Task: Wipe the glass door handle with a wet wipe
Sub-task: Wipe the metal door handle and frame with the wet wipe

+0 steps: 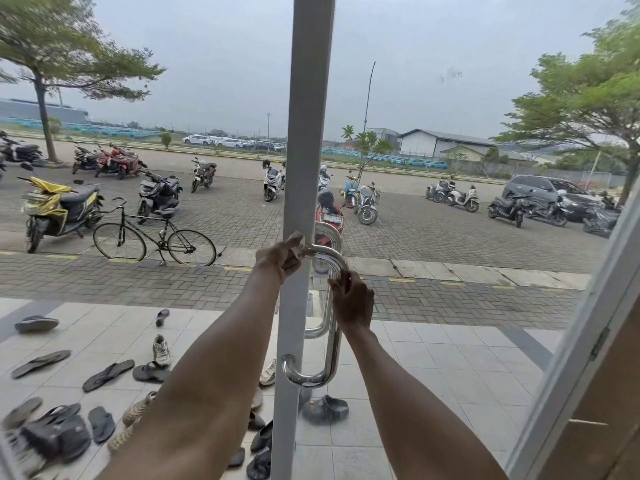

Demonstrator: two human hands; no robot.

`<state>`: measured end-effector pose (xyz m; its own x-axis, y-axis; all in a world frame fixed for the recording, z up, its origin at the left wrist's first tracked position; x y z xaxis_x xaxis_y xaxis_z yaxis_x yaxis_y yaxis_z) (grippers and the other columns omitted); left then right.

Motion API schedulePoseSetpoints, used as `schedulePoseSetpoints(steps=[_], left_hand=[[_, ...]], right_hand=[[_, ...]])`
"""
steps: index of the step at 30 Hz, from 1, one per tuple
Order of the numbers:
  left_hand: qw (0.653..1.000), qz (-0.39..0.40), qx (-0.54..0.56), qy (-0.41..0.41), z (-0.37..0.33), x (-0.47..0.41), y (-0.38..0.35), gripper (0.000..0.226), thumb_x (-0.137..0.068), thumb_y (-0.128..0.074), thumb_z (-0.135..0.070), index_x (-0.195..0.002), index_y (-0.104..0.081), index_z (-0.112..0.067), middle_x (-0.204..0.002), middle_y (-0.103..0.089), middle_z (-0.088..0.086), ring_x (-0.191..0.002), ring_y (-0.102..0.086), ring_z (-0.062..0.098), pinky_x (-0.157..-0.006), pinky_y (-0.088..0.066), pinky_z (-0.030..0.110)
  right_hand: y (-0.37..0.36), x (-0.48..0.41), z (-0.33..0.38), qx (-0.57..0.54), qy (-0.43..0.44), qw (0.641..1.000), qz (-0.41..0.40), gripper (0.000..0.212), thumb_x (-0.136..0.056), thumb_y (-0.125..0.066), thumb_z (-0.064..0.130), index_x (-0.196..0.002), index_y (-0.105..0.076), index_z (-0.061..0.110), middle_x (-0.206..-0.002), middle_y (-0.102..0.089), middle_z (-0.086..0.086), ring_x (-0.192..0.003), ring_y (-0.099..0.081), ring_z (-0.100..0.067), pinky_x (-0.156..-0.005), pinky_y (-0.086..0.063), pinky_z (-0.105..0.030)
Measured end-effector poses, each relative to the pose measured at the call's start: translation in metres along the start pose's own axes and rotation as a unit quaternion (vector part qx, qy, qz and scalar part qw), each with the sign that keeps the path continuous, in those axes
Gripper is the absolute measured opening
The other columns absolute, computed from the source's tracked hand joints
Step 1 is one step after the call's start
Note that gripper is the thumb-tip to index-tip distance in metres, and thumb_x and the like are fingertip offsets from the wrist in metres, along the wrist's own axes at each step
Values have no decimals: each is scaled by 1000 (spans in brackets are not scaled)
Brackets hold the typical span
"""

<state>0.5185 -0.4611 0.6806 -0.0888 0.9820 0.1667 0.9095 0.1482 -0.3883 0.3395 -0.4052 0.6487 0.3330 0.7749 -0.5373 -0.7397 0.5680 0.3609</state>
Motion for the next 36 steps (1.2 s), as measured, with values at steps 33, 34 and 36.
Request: schedulePoseSetpoints(steps=[33, 34, 36], left_hand=[[992, 49, 114, -2, 37, 31, -42, 16, -87, -69, -23, -95, -62, -11, -71, -72, -2, -57, -65, 3, -63, -49, 21], [990, 28, 135, -4, 35, 32, -39, 22, -84, -72, -24, -97, -63, -8, -69, -72, 0, -46, -63, 3, -44, -47, 19], [984, -30, 175, 1, 33, 32, -33, 43, -75, -81, -23, -106, -60, -1, -77, -69, 8, -37, -60, 9, -30, -40, 16]], right_hand=[[0, 4, 8, 34, -13, 999, 5, 27, -84, -68, 32, -94, -65, 8, -87, -72, -15, -84, -67, -37, -69, -49, -37], [0, 4, 8, 34, -14, 999, 6, 26, -84, -68, 32, -94, -65, 8, -87, -72, -15, -85, -66, -36, -70, -49, -37], [1, 3, 8, 35, -17, 999, 9, 25, -84, -69, 32, -92, -65, 8, -86, -72, -15, -84, -66, -36, -69, -47, -35]])
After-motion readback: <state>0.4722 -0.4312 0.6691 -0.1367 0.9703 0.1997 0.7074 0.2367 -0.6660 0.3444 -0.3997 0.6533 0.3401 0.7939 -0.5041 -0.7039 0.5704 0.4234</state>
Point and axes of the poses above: each hand's wrist, its own x-axis away from the middle knuckle, its own y-axis out of the back of the hand, z = x × y, the point moved 6 cm from there along -x, towards the middle knuckle
